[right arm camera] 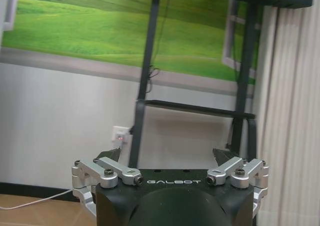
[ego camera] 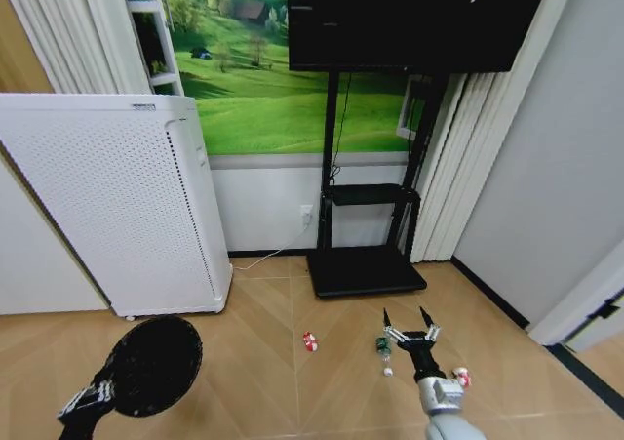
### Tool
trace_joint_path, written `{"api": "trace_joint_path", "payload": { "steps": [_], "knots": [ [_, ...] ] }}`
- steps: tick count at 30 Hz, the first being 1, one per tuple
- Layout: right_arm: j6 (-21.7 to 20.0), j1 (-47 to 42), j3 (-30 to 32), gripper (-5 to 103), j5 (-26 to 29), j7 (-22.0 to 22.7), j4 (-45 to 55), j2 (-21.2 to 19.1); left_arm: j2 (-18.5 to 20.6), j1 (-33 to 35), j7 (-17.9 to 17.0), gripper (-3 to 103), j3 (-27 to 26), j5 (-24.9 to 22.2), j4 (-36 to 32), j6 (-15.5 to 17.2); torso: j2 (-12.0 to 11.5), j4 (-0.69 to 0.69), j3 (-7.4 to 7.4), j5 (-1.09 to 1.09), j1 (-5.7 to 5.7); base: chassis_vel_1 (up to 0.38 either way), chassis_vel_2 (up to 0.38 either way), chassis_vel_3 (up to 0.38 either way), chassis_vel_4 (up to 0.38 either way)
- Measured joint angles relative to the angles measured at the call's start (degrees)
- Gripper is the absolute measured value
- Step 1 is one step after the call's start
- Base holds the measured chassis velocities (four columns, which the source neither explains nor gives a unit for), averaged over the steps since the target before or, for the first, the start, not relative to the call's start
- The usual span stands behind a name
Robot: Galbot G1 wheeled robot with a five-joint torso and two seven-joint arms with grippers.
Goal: Pick up the trash bin and place the garbage on the floor into it.
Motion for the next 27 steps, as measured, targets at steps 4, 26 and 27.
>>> {"api": "trace_joint_path", "payload": {
  "steps": [4, 26, 27],
  "knots": [
    [-1.0, 2.9, -1.9, 100, 0.2, 0.7, -2.5, -1.2, -0.3, 0.5, -0.6, 7, -0.1, -0.9, -1.0, 0.5, 0.0, 0.0, 0.01, 0.02, 0.0, 0.231, 0.189, -0.205, -0.246],
    [-16.9, 34.8, -30.6, 100, 12.1, 1.3, -38.8, -5.0, 0.9, 0.2, -1.1, 7, 2.4, -19.5, -0.5, 7.1, 0.0, 0.01, 0.01, -0.01, 0.01, 0.076, 0.078, -0.068, -0.078],
    [-16.8, 35.8, -31.5, 100, 11.4, 1.0, -41.4, -4.2, 1.0, 0.1, -1.0, 7, 2.6, -19.4, -0.5, 7.2, 0.0, 0.01, 0.01, 0.0, 0.01, 0.0, 0.0, 0.0, 0.0]
  ]
}}
